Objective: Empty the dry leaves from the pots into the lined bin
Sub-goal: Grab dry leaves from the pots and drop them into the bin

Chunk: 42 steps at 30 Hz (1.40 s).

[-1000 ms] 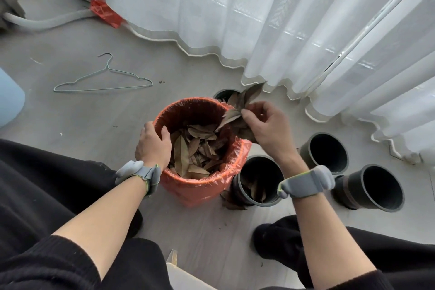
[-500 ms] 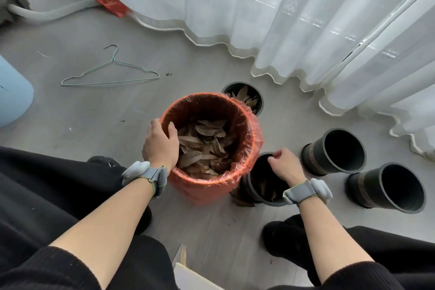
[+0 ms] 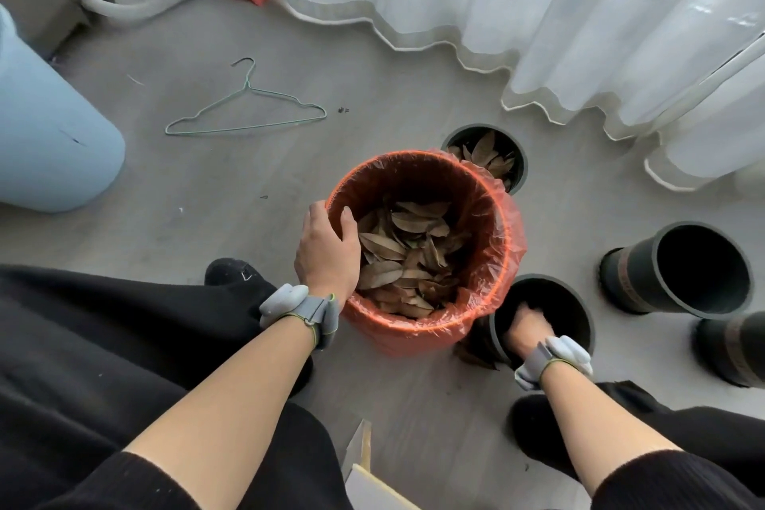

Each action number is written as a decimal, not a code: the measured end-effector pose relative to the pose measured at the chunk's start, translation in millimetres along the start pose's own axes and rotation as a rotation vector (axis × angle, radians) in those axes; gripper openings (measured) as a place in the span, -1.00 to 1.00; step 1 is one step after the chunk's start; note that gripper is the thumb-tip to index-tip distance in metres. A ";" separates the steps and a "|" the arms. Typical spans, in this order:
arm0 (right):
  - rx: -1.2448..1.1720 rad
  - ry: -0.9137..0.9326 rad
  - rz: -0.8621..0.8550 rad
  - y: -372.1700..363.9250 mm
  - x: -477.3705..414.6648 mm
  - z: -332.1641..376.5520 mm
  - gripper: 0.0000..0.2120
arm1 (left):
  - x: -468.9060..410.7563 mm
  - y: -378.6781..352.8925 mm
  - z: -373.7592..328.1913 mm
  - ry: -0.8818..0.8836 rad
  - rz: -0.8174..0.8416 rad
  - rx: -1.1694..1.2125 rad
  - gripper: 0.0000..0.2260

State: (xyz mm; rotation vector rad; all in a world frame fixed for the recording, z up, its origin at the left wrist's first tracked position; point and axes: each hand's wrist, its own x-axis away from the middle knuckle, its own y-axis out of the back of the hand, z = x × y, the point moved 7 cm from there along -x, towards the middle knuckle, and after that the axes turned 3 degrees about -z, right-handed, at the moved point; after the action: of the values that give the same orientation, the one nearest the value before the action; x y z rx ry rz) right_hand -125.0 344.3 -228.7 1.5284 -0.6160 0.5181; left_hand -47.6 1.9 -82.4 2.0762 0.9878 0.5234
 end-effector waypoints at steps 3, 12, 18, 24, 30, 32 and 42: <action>-0.047 0.018 -0.043 11.5 2.2 0.2 -0.65 | -2.9 -1.3 0.3 0.002 -0.003 -0.009 -0.71; -0.383 0.073 -0.177 40.4 27.3 -10.8 -0.76 | -5.6 -4.4 2.5 0.004 0.009 -0.039 -0.69; -0.693 0.062 -0.017 63.2 44.4 -24.5 -0.77 | -3.9 -3.9 2.7 -0.007 0.015 -0.022 -0.67; -0.848 0.093 0.109 85.3 61.3 -32.6 -0.72 | -3.7 -5.1 3.5 -0.014 0.027 -0.025 -0.65; -0.882 0.078 0.101 91.0 73.3 -46.1 -0.68 | -4.0 -5.1 2.3 -0.020 0.029 -0.030 -0.64; -0.911 0.100 0.100 104.7 77.4 -45.3 -0.70 | -5.6 -4.3 3.1 -0.017 0.023 -0.031 -0.63; -1.036 0.489 -0.076 225.0 144.5 3.5 -0.76 | -2.3 -5.4 -0.3 -0.006 0.029 -0.018 -0.65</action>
State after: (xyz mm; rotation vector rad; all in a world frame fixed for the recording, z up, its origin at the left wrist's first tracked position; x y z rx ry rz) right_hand -165.6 328.8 35.2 0.4144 -0.3361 0.3886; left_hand -51.8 2.4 -86.5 2.0773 0.9478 0.5389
